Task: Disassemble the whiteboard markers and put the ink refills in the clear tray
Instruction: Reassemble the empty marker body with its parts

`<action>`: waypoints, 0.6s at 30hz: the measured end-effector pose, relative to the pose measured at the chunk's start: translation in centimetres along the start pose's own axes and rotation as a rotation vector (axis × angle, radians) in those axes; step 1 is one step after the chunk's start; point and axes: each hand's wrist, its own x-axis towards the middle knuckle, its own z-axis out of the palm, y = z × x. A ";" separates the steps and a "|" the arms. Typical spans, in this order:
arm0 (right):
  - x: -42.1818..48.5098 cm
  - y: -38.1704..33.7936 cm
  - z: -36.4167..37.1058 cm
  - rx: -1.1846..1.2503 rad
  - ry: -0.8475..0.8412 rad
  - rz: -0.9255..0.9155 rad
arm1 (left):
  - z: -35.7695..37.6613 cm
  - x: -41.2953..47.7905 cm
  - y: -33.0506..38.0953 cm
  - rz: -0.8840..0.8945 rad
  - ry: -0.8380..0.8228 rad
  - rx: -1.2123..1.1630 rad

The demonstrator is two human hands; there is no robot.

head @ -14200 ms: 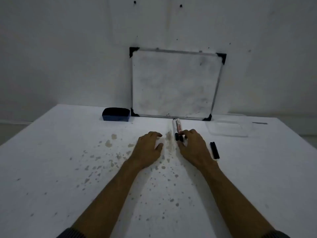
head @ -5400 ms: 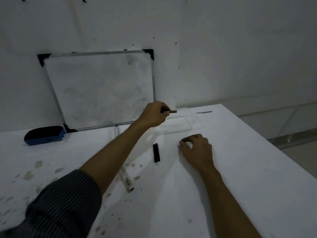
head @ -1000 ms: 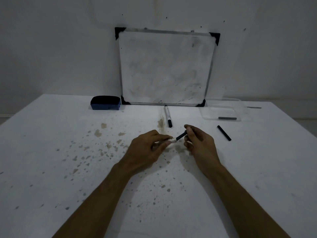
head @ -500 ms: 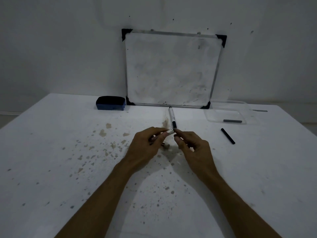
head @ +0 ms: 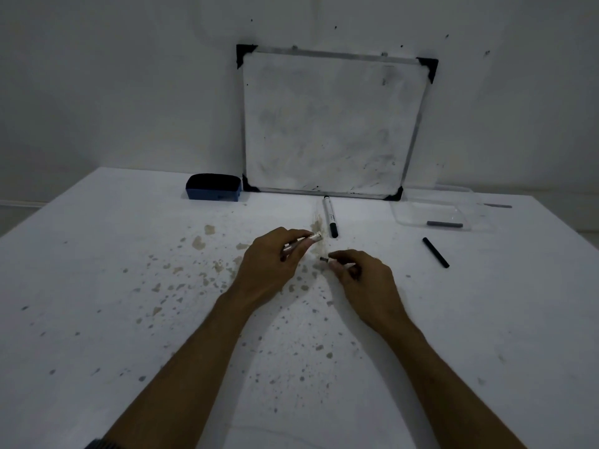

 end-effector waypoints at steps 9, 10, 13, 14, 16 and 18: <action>1.7 0.8 -2.6 0.721 0.019 0.314 | 1.5 -0.6 2.1 0.187 -0.121 0.189; 1.7 0.8 -2.4 0.776 0.020 0.314 | 1.6 -0.6 2.1 0.183 -0.128 0.183; 1.6 0.5 -1.7 0.819 -0.024 0.308 | 1.5 -0.5 2.1 0.137 -0.143 0.095; 1.5 0.2 -1.5 0.836 -0.030 0.309 | 1.4 -0.5 2.1 0.100 -0.147 0.030; 1.6 -0.1 -1.3 0.910 -0.032 0.324 | 1.1 -0.3 2.3 0.002 -0.172 -0.102; 1.5 -0.1 -1.3 0.944 -0.032 0.326 | 1.0 -0.3 2.6 -0.082 -0.207 -0.187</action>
